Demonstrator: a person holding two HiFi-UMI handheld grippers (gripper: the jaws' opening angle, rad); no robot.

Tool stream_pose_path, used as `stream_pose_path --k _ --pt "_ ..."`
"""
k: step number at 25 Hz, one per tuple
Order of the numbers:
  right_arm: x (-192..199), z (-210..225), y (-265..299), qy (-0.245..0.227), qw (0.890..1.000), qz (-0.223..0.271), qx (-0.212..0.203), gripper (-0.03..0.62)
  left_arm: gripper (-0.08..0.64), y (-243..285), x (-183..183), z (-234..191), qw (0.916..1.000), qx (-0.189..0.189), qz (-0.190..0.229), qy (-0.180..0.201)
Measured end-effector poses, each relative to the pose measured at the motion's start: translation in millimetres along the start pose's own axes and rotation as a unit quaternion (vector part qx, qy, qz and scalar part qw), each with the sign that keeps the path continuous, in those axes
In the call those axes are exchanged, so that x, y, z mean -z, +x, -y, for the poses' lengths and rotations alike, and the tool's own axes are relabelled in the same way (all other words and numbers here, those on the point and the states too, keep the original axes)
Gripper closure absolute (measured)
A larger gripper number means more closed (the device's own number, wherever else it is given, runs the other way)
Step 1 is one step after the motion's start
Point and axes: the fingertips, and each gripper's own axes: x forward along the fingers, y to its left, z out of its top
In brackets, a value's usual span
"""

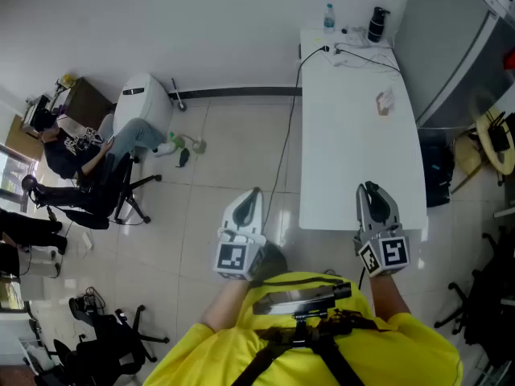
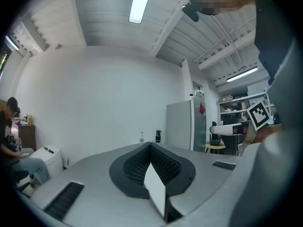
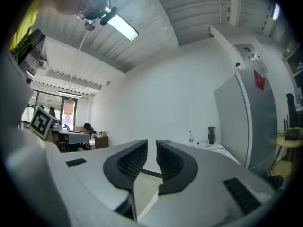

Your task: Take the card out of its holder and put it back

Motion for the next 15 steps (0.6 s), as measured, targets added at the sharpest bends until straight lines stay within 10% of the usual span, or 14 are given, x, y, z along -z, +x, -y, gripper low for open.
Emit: stream_pose_path --k 15 --pt "-6.6 -111.6 210.6 -0.016 0.999 -0.023 0.020 0.529 0.558 39.1 8.3 -286.7 0.9982 -0.036 -0.046 -0.013"
